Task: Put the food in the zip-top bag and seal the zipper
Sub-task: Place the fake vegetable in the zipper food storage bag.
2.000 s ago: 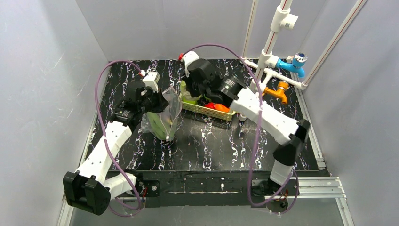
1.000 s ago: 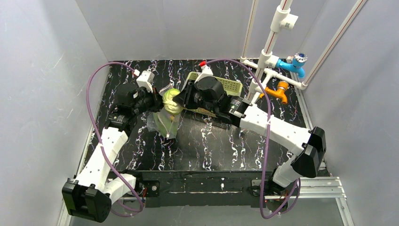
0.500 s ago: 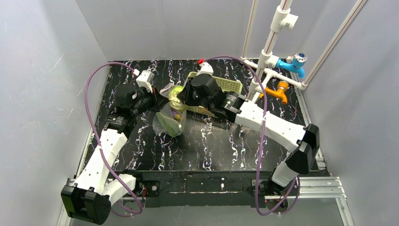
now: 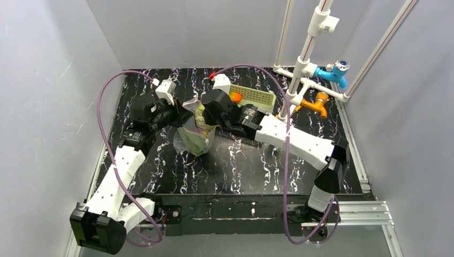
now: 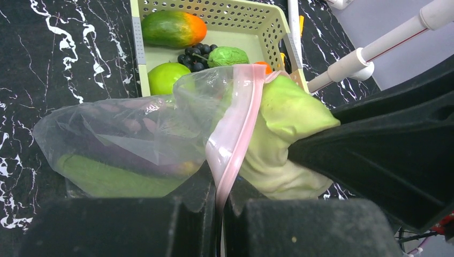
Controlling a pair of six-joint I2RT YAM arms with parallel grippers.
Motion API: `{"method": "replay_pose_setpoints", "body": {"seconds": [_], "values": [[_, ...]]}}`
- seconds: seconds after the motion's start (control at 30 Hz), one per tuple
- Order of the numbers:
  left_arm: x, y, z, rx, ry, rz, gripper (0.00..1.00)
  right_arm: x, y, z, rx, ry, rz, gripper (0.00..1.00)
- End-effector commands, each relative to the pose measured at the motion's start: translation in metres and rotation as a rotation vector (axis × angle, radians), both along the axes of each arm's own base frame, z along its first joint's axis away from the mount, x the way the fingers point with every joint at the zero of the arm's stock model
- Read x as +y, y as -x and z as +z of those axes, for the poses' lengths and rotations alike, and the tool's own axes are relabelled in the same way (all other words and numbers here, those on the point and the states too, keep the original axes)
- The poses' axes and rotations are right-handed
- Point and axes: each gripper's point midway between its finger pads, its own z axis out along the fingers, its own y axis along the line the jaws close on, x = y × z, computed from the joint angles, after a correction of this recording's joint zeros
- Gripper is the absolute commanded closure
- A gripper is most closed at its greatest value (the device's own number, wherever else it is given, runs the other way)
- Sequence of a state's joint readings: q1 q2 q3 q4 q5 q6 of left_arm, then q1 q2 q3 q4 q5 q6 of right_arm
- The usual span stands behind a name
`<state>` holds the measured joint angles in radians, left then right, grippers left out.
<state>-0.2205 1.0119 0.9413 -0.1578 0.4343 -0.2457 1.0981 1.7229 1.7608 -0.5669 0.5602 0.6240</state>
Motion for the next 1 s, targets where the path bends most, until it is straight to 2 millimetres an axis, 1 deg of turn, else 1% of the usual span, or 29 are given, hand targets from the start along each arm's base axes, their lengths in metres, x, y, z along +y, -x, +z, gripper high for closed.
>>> {"method": "replay_pose_setpoints", "body": {"seconds": [0.0, 0.07, 0.17, 0.3, 0.4, 0.47, 0.57, 0.63, 0.67, 0.73, 0.83, 0.93, 0.97], "values": [[-0.005, 0.0, 0.015, -0.029, 0.022, -0.028, 1.0, 0.02, 0.006, 0.027, -0.048, -0.067, 0.097, 0.81], [-0.008, 0.001, 0.016, -0.033, 0.035, -0.046, 1.0, 0.032, 0.01, 0.027, -0.037, -0.099, 0.143, 0.79], [-0.01, 0.001, 0.015, -0.038, 0.042, -0.054, 1.0, 0.041, 0.015, 0.018, -0.003, -0.093, 0.194, 0.75], [-0.014, 0.003, 0.018, -0.043, 0.051, -0.08, 1.0, 0.036, 0.014, 0.004, 0.004, -0.063, 0.195, 0.71], [-0.016, 0.007, 0.024, -0.075, 0.063, -0.098, 1.0, 0.022, 0.004, -0.009, 0.015, -0.044, 0.167, 0.71], [-0.016, 0.009, 0.027, -0.092, 0.067, -0.105, 1.0, 0.01, -0.001, -0.014, 0.017, -0.018, 0.145, 0.71], [-0.022, 0.011, 0.028, -0.089, 0.079, -0.143, 1.0, -0.011, -0.006, -0.018, -0.012, 0.051, 0.097, 0.71], [-0.022, 0.01, 0.027, -0.08, 0.08, -0.137, 1.0, -0.02, -0.007, -0.017, -0.029, 0.067, 0.076, 0.71], [-0.021, 0.009, 0.026, -0.078, 0.078, -0.133, 1.0, -0.02, -0.006, -0.016, -0.03, 0.058, 0.08, 0.71], [-0.022, 0.01, 0.027, -0.077, 0.08, -0.137, 1.0, -0.01, -0.004, -0.008, -0.035, 0.006, 0.111, 0.71], [-0.025, 0.011, 0.027, -0.073, 0.093, -0.156, 1.0, 0.016, 0.0, 0.009, -0.016, -0.131, 0.176, 0.67], [-0.026, 0.012, 0.026, -0.076, 0.092, -0.158, 1.0, 0.035, 0.0, 0.029, 0.006, -0.292, 0.218, 0.61], [-0.026, 0.012, 0.026, -0.079, 0.09, -0.158, 1.0, 0.038, -0.002, 0.032, 0.013, -0.334, 0.221, 0.57]]}}
